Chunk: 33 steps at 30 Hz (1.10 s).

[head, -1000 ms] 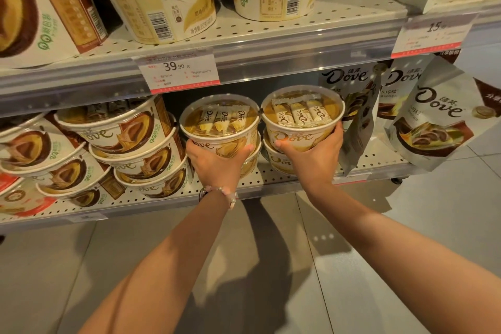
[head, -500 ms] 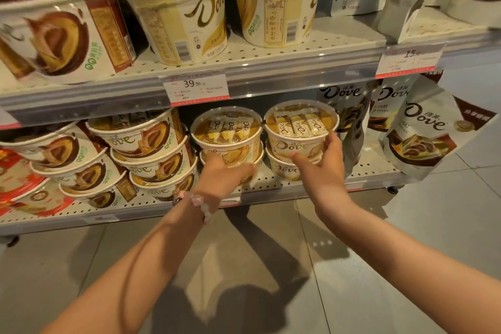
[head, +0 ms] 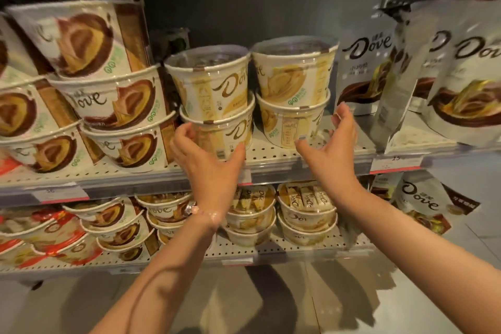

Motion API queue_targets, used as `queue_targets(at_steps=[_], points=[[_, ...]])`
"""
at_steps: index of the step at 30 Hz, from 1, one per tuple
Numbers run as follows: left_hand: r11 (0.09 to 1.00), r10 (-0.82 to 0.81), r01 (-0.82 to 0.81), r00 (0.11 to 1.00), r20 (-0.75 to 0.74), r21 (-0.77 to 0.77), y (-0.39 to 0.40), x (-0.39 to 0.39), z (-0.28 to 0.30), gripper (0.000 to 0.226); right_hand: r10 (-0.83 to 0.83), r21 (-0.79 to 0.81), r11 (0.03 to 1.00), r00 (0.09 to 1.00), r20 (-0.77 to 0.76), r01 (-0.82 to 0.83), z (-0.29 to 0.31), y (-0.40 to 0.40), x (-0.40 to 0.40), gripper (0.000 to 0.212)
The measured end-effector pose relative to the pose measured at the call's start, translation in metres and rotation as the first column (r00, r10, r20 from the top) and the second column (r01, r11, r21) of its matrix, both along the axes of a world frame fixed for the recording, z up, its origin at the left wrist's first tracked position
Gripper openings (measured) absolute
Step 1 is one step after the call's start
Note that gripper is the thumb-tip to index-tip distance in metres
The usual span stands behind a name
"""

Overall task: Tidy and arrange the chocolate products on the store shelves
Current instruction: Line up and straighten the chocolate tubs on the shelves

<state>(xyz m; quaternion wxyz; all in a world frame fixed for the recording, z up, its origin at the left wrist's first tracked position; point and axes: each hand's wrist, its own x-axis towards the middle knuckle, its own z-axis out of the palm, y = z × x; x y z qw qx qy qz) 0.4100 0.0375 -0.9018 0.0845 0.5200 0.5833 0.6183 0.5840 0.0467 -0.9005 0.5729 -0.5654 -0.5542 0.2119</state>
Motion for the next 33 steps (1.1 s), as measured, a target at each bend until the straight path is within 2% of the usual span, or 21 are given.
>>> queue_targets(at_steps=[3, 5, 7, 14, 22, 31, 33], points=[[0.994, 0.015, -0.005, 0.995, 0.096, -0.107, 0.016, 0.005, 0.006, 0.119, 0.042, -0.146, 0.989, 0.994, 0.096, -0.027, 0.018, 0.024, 0.016, 0.115], [0.986, 0.016, 0.006, 0.991, 0.132, -0.164, 0.025, 0.007, 0.009, 0.132, 0.138, -0.224, 0.968, 0.984, 0.113, -0.110, 0.023, 0.038, 0.025, 0.126], [0.983, 0.019, 0.008, 0.989, 0.149, -0.181, 0.031, 0.008, 0.011, 0.137, 0.234, -0.231, 0.952, 0.965, 0.116, -0.203, 0.025, 0.047, 0.030, 0.130], [0.974, 0.013, 0.031, 0.981, 0.192, -0.223, 0.038, 0.000, 0.011, 0.116, 0.345, -0.294, 0.899, 0.938, 0.018, -0.325, 0.025, 0.060, 0.034, 0.136], [0.958, -0.118, 0.151, 0.983, 0.142, -0.244, 0.035, -0.014, 0.020, 0.102, 0.253, -0.198, 0.948, 0.967, -0.008, -0.249, 0.016, 0.057, 0.031, 0.116], [0.914, -0.275, 0.305, 0.951, 0.143, -0.269, 0.039, -0.030, 0.022, 0.094, -0.043, -0.133, 0.990, 0.997, 0.058, 0.050, 0.007, 0.044, 0.015, 0.118], [0.893, -0.316, 0.345, 0.938, 0.145, -0.290, 0.044, -0.035, 0.021, 0.097, -0.092, -0.121, 0.988, 0.994, 0.062, 0.099, 0.005, 0.041, 0.010, 0.118]])
